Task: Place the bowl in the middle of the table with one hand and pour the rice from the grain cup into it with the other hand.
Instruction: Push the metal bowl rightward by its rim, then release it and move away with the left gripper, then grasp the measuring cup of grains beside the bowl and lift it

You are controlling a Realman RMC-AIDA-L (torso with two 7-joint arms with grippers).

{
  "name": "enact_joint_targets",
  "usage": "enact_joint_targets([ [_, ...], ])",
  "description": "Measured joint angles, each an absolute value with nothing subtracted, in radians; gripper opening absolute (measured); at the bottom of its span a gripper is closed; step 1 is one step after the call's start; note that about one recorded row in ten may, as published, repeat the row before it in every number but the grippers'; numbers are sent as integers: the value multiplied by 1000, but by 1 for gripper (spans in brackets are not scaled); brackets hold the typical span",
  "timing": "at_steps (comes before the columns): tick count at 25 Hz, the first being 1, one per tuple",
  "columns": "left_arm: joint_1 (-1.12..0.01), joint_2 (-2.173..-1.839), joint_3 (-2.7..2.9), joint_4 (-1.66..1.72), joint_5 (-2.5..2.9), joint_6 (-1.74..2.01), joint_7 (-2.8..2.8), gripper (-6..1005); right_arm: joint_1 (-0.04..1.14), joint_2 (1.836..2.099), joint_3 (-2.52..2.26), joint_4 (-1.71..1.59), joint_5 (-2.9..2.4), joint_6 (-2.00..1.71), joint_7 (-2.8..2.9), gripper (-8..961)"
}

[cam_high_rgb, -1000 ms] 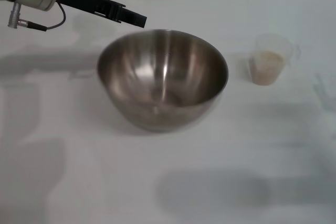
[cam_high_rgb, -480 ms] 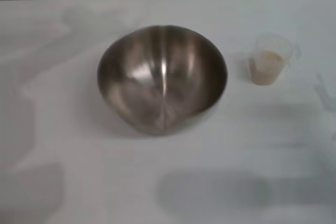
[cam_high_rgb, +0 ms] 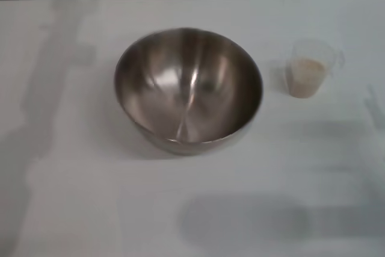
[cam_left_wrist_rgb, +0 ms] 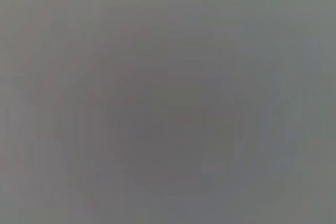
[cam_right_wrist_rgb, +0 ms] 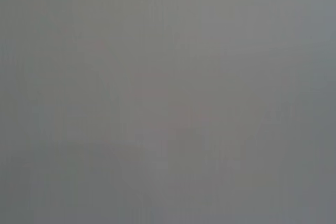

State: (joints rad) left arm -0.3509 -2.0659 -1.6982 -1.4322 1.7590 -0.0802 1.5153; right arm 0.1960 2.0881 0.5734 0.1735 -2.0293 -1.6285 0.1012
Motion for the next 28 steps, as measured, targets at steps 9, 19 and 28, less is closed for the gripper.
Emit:
enact_joint_targets([
  [9,-303,-2067,-1314,-1171,2246,856,1158,593,202,2087,571,173,-2029,-1629,101,761],
  [19,-251,-2059,-1416,-840,2577,1010,225,596,177,2087,526,163,-2037,-1630,100,760],
  [28,-319,-2061,-1482,-424,2673,1182,-113,642,142,2089,480,161,-2037,-1570,100,761],
])
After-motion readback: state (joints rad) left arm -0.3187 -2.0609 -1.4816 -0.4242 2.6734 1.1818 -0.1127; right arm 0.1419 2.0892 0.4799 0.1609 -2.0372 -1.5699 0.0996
